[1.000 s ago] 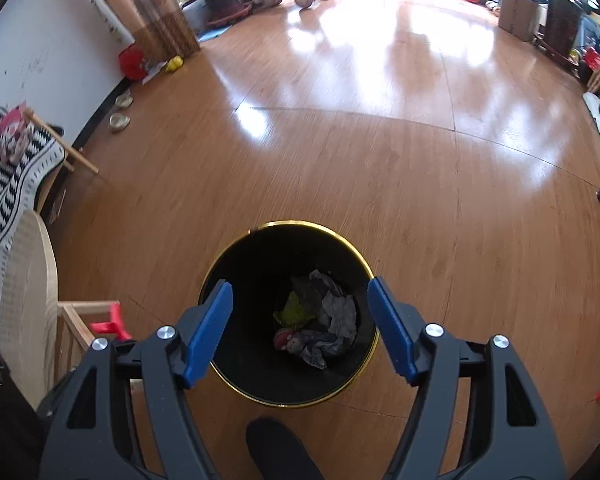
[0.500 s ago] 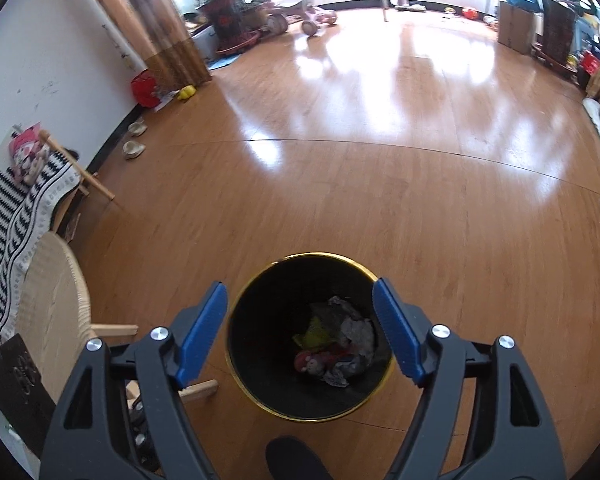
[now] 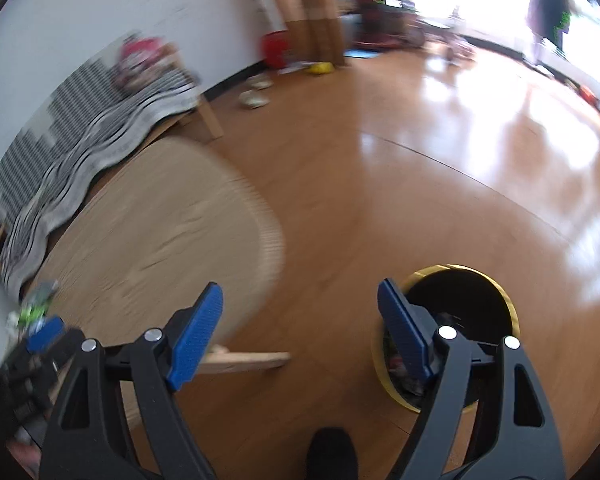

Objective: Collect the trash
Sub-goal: 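Move both tools back over the table, then grasp the red cigarette box with the left tool while the right grasps a crumpled blue wrapper, then carry both items to the bin and open both tools to drop them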

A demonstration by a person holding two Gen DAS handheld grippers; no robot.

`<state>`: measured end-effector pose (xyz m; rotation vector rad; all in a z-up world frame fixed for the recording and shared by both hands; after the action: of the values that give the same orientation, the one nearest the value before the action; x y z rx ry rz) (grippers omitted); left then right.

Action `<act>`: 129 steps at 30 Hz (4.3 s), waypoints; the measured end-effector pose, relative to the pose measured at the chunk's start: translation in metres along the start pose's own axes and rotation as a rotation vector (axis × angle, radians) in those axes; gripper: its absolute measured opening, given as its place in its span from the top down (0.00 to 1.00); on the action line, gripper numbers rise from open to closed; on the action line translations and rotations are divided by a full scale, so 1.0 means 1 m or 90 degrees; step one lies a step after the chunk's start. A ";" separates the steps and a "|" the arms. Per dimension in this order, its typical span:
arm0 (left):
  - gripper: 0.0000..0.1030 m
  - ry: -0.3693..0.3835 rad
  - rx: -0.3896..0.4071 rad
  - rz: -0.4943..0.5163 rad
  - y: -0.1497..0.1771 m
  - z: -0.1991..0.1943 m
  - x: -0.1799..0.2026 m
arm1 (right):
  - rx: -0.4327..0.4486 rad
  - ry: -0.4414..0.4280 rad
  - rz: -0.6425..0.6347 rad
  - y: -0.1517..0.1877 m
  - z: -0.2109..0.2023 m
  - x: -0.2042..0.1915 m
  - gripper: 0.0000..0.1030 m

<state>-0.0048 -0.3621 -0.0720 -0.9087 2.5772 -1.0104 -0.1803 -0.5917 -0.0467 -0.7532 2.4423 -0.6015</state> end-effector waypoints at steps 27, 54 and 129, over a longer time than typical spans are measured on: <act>0.09 -0.314 -0.045 -0.346 0.180 -0.134 -0.379 | -0.157 -0.243 -0.488 0.236 0.102 -0.443 0.31; 0.09 -0.320 -0.058 -0.397 0.174 -0.101 -0.426 | -0.236 -0.341 -0.606 0.317 0.102 -0.498 0.78; 0.45 0.242 -0.032 0.241 0.014 0.125 0.316 | -0.138 0.186 0.173 0.043 0.044 0.289 0.78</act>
<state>-0.2075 -0.6178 -0.1692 -0.2268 2.9342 -1.0902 -0.3778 -0.7479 -0.2008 -0.4233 2.8508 -0.3653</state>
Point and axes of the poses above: each gripper's, at about its wrist camera, not at the fingertips, and z roughly the way its jaws point, x to its right, y to its underside, the point moved 6 cm from there along z, roughly the way its jaws point, and after that the axes turned 11 degrees about z, right-handed, at the moved point
